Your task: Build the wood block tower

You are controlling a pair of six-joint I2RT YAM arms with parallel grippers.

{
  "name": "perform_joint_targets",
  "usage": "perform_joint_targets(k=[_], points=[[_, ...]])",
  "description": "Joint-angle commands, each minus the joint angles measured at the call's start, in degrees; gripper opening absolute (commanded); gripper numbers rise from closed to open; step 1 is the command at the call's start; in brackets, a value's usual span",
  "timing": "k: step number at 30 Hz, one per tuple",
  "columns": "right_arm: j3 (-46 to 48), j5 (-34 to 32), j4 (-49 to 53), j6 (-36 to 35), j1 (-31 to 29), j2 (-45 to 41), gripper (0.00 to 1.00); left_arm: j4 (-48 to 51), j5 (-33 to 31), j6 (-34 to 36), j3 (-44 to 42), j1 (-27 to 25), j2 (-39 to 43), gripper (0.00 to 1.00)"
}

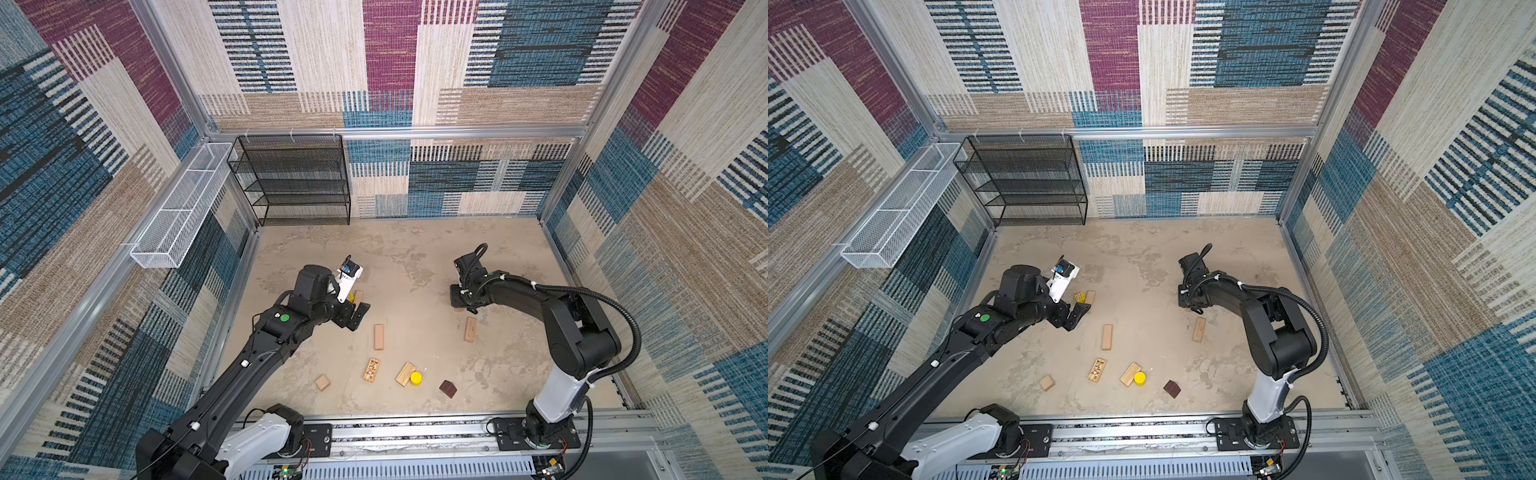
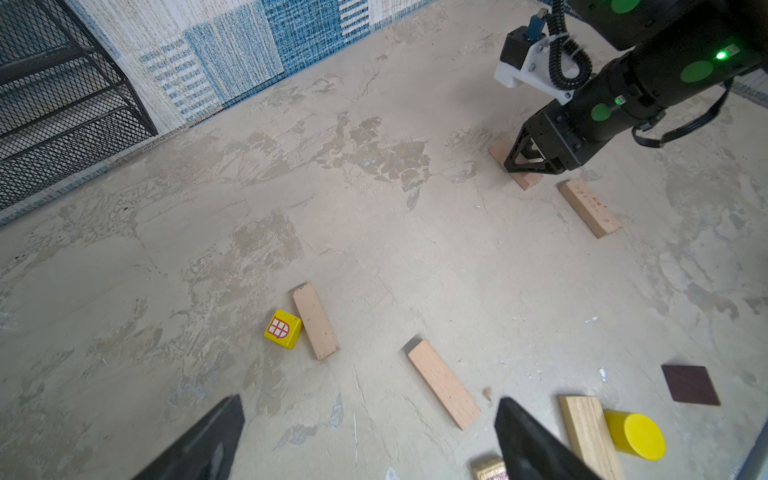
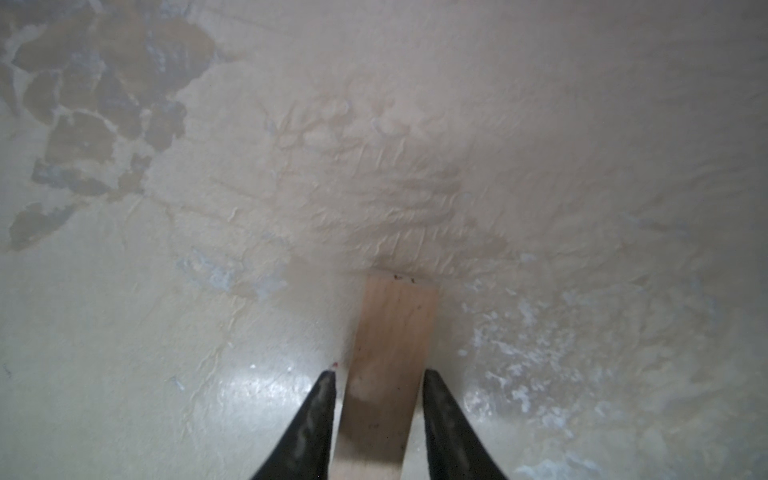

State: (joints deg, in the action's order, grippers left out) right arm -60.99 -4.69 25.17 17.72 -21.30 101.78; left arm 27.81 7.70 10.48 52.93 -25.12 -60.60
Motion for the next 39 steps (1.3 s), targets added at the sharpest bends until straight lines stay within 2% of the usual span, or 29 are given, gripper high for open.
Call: perform_joint_targets(k=[1, 5, 6, 9, 12, 16, 23, 27, 34, 39], points=[[-0.43, -0.70, 0.31, -0.34, -0.17, 0.52, 0.33, -0.07, 0.20, -1.03, -0.01, 0.08, -0.46, 0.99], [-0.94, -1.63, 1.17, -1.05, -0.40, 1.30, 0.32, 0.16, 0.47, -1.05, 0.07, 0.08, -0.67, 0.99], [-1.22, -1.79, 1.35, -1.33, -0.35, 1.49, 0.26, 0.21, 0.39, -1.03, 0.08, 0.11, -0.71, 0.99], [-2.03, -2.13, 2.15, -1.80, -0.48, 1.82, 0.16, 0.16, 0.21, -0.90, 0.06, 0.14, -0.72, 0.99], [-3.67, -1.59, 3.43, -2.28, -0.66, 2.11, 0.12, 0.22, 0.17, -1.04, 0.15, 0.09, -0.93, 0.99], [-7.68, 0.24, 4.35, -6.85, -2.14, 1.88, 0.01, 0.31, 0.64, -1.01, 0.26, 0.12, -0.84, 0.99], [-20.34, 6.80, 5.00, -23.08, -3.78, 5.45, 0.00, 0.22, 1.68, -0.23, 0.11, 0.08, 0.00, 0.99], [-25.33, 11.07, 3.38, -35.52, -3.84, 7.29, 0.00, -0.13, 2.11, 0.20, -0.22, 0.14, 0.13, 0.99], [-26.83, 18.30, 2.43, -61.04, -3.84, 9.55, 0.00, -0.75, 3.58, 0.28, -0.38, 0.08, -0.78, 0.99], [-27.74, 16.89, 2.22, -73.13, -3.67, 12.29, 0.00, -0.75, 4.40, 0.24, 0.27, 0.13, -2.10, 0.99]])
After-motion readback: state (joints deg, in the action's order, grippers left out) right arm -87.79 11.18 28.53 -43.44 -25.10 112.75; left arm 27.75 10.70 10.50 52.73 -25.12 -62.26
